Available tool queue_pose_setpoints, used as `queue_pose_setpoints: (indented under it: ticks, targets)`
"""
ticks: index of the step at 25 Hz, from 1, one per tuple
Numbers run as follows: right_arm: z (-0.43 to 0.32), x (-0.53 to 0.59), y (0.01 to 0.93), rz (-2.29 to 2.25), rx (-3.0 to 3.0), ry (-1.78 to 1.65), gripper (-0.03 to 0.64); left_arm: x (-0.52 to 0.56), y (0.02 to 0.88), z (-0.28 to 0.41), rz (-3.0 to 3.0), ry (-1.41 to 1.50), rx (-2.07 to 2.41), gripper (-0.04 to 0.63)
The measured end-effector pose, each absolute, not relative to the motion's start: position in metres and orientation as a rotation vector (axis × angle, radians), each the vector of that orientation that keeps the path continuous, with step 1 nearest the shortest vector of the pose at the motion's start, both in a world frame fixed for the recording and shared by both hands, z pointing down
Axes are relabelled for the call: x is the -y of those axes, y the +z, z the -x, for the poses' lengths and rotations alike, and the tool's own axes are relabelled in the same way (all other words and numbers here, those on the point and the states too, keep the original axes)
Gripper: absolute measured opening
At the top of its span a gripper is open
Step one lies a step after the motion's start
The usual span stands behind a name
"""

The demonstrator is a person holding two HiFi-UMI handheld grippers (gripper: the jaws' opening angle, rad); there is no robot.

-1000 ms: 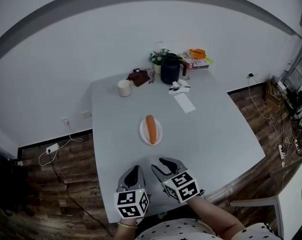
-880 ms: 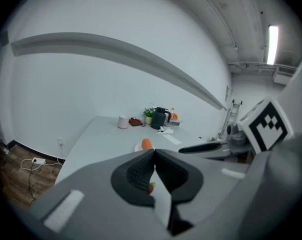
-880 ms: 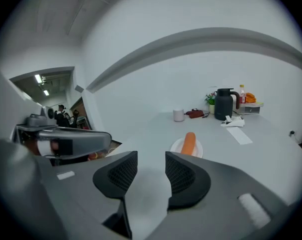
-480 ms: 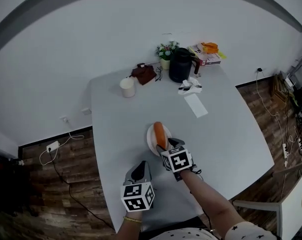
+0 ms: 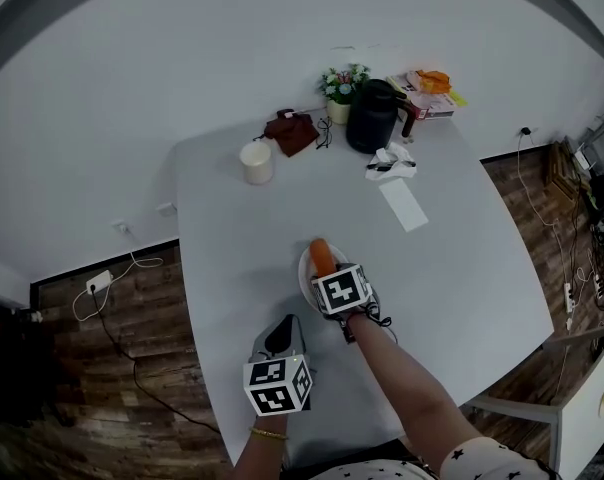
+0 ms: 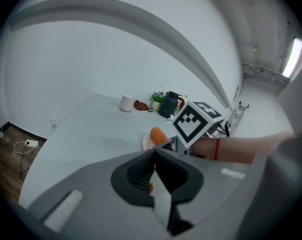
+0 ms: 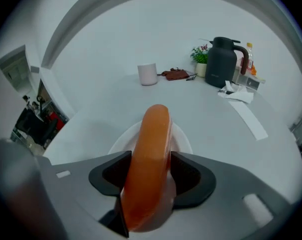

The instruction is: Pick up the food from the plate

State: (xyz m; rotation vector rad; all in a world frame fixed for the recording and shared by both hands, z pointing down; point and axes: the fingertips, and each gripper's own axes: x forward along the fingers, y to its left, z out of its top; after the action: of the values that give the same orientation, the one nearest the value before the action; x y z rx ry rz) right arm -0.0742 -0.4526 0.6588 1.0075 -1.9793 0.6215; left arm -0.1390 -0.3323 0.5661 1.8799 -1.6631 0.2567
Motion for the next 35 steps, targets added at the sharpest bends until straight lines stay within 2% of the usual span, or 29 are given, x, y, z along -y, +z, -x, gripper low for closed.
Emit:
queue_pose_setpoints:
  ticks: [1, 5, 13, 23, 35]
  targets:
    - [0.074, 0.455, 0.659, -1.011, 1.972, 0.590, 0.230, 0.333, 0.567, 0.139, -1.877, 0.255, 1.661, 0.008]
    - [0.072, 0.457, 0.659, -1.012, 1.990, 0.566, 0.212, 0.334, 0.570, 0.137, -1.876, 0.260, 1.652, 0.008]
    - [0.064, 0.431, 0.614, -1.065, 2.192, 0.495, 0.209, 0.321, 0.552, 0.130, -1.927, 0.270, 1.667, 0.008]
    - [0.044, 0.307, 0.522, -1.113, 2.455, 0.475, 0.209, 0.255, 0.514, 0.112, -1.996, 0.230, 1.685, 0.008]
    - [0.035, 0.212, 0.494, -1.045, 2.563, 0.482, 0.209, 0.205, 0.486, 0.096, -2.074, 0.213, 1.700, 0.008]
